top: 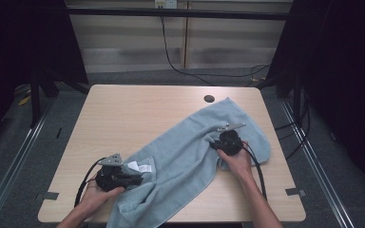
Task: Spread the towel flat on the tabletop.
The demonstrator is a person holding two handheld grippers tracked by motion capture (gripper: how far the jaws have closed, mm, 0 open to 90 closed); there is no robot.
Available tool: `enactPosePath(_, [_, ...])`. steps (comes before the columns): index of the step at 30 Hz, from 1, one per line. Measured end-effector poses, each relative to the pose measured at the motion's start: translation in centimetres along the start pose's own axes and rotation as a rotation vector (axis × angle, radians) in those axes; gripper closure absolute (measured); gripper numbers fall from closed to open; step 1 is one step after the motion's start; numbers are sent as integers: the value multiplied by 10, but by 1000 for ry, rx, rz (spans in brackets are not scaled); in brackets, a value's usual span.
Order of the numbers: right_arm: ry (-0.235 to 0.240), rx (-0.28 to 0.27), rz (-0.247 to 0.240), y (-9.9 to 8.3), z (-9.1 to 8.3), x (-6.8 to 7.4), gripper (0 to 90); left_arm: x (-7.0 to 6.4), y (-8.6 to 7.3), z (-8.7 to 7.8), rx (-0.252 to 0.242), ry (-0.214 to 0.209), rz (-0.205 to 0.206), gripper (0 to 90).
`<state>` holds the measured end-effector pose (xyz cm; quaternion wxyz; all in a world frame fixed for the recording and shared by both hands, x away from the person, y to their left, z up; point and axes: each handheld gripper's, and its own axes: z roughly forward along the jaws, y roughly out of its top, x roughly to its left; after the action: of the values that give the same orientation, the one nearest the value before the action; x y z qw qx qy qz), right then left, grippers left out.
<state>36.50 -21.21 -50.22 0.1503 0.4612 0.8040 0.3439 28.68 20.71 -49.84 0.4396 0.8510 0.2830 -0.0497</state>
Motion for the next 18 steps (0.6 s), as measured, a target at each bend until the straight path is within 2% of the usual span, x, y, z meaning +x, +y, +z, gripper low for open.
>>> enactPosePath(2, [-2, -15, 5, 8, 10, 1, 818, -5, -2, -3, -4, -11, 2, 847])
enactPosePath(4, [-11, -25, 11, 12, 15, 6, 775, -9, -3, -7, -9, -18, 23, 849])
enactPosePath(6, [-3, -29, -16, 13, 13, 13, 715, -11, -5, -11, -30, -39, 11, 849])
enactPosePath(8, [16, -52, -20, 14, 4, 21, 648, -11, -6, -12, -32, -21, 26, 848])
enactPosePath(10, [22, -73, -15, 12, -11, 31, 578, -9, -5, -14, -44, -24, 7, 832])
enactPosePath(11, [23, -80, -33, 10, -18, 36, 550, -8, -3, -14, -55, -23, 11, 824])
enactPosePath(12, [23, -81, -41, 7, -27, 42, 548, -8, -1, -16, -59, -12, 10, 805])
enactPosePath(15, [75, -100, -62, -6, -51, 60, 546, -7, 9, -21, -110, -6, 14, 758])
enactPosePath(18, [114, -69, -110, -25, -66, 81, 531, -2, 24, -22, -145, 10, 14, 704])
